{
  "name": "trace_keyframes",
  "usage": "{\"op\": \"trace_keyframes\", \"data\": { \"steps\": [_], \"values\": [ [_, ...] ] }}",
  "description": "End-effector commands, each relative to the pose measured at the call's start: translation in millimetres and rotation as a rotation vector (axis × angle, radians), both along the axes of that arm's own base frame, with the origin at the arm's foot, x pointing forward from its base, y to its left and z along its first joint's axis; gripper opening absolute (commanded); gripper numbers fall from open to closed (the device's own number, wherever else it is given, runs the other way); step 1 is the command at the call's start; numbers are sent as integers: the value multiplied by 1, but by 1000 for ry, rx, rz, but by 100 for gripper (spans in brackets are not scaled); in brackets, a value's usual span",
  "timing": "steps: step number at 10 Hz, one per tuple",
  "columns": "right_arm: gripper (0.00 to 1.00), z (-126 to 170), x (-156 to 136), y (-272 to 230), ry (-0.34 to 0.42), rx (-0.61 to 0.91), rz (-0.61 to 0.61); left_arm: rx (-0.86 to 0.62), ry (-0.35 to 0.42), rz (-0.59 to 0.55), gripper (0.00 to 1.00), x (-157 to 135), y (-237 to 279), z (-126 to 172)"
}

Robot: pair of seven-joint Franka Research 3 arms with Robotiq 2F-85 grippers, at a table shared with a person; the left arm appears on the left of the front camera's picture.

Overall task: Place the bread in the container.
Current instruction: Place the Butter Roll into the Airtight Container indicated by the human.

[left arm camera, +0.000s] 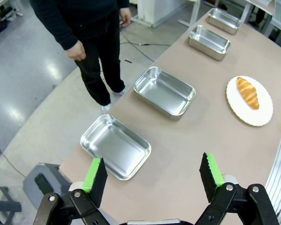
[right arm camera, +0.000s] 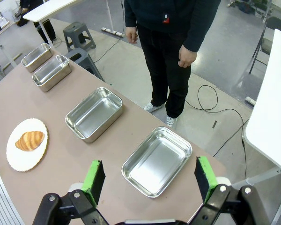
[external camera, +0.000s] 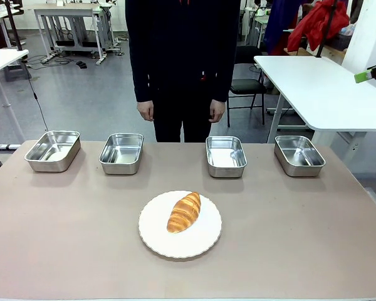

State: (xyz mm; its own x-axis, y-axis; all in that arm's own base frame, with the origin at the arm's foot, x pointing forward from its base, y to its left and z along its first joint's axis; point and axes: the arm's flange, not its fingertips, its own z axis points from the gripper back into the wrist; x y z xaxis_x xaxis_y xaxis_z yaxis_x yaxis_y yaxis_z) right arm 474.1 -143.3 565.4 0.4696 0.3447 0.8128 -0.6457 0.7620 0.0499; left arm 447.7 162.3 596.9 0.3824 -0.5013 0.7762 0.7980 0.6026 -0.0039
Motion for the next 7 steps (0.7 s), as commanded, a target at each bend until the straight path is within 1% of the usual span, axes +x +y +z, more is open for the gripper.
{"op": "trace_keyframes", "data": {
  "steps": [1, 7],
  "values": [
    [100, 1, 0, 1, -6, 5, 3, 0, -3, -7, 100, -1, -1, 1],
    [100, 1, 0, 1, -6, 5, 3, 0, -3, -7, 100, -1, -1, 1]
  ]
}}
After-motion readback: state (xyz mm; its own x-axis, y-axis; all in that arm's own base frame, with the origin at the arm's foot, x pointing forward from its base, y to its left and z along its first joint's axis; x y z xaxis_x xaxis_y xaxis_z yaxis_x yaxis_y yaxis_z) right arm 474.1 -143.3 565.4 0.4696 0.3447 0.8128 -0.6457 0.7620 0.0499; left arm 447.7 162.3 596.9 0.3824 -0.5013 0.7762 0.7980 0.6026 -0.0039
